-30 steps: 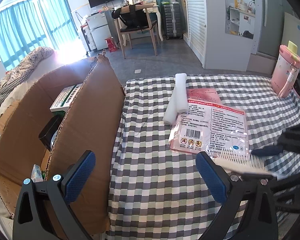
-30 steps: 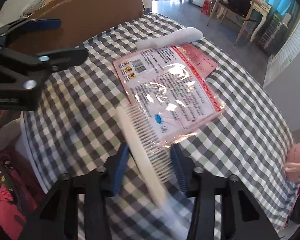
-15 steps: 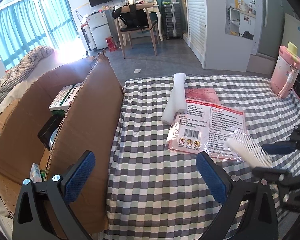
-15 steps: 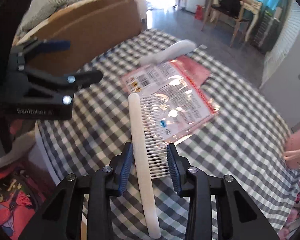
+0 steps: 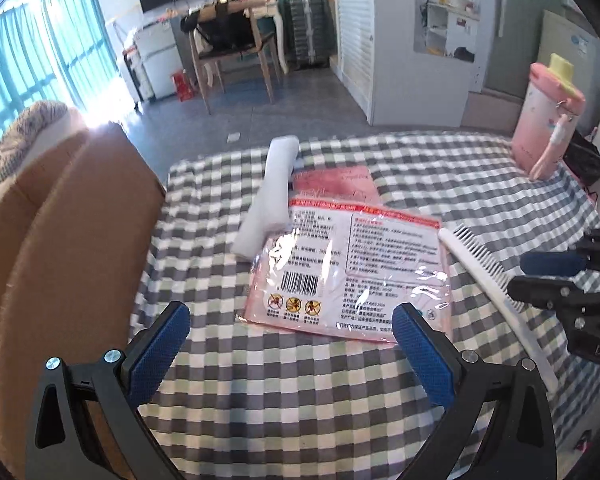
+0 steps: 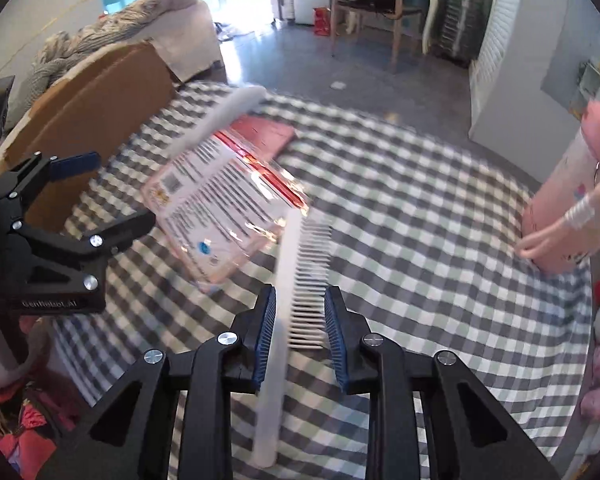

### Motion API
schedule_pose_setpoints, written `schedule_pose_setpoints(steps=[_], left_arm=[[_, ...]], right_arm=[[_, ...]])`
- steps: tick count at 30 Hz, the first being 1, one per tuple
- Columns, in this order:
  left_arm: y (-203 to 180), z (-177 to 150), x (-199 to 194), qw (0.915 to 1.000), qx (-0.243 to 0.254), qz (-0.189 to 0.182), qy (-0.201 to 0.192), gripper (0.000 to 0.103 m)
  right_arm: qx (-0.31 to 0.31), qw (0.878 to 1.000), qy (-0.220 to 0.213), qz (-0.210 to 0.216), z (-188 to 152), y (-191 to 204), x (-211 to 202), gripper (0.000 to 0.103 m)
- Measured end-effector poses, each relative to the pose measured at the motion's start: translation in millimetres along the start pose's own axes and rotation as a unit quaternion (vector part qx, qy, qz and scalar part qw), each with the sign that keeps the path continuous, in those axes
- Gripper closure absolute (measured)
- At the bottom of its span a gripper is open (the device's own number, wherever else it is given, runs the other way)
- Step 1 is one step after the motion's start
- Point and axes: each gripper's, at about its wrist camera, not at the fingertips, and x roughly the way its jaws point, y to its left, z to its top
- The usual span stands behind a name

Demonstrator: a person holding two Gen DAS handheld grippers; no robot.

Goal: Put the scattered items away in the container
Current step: 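Lift the comb with the right gripper and hold it upright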

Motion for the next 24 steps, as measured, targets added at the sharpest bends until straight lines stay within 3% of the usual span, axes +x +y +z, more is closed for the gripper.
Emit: schedule_pose_setpoints(steps=[5,10,13,18,24], left_arm=[[4.3,-2.6,6.7,0.9999,-0.007,0.009,0.013,0.0],[7.5,-1.4,15.1,0.9995,-0.015,0.009,0.025,0.0],[4.2,-0.3,18.4,0.9995,-0.01,0.009,0.029,0.0],[0.2,-1.2,16.5,0.9996,-0.004,0.01,0.026,0.0],[8.6,-3.1,20.4,0.9992,-0.018,0.006,0.035,0.0]], right_arm=[[0.01,0.999,0.019,0.027,-15.1,-2.9,5.9,0.074],[-0.021,0.999,0.031,0.008,-26.3,15.5,8.4,0.065],[-0.03,0.999,0.031,-0.008,-26.8,21.1,12.3,0.064],[-0.005,0.999,0.041,0.003,-25.2,18.4,9.4,0.065],[-0.024,0.998,0.053,-0.004,-33.7,30.5,6.3,0.064]])
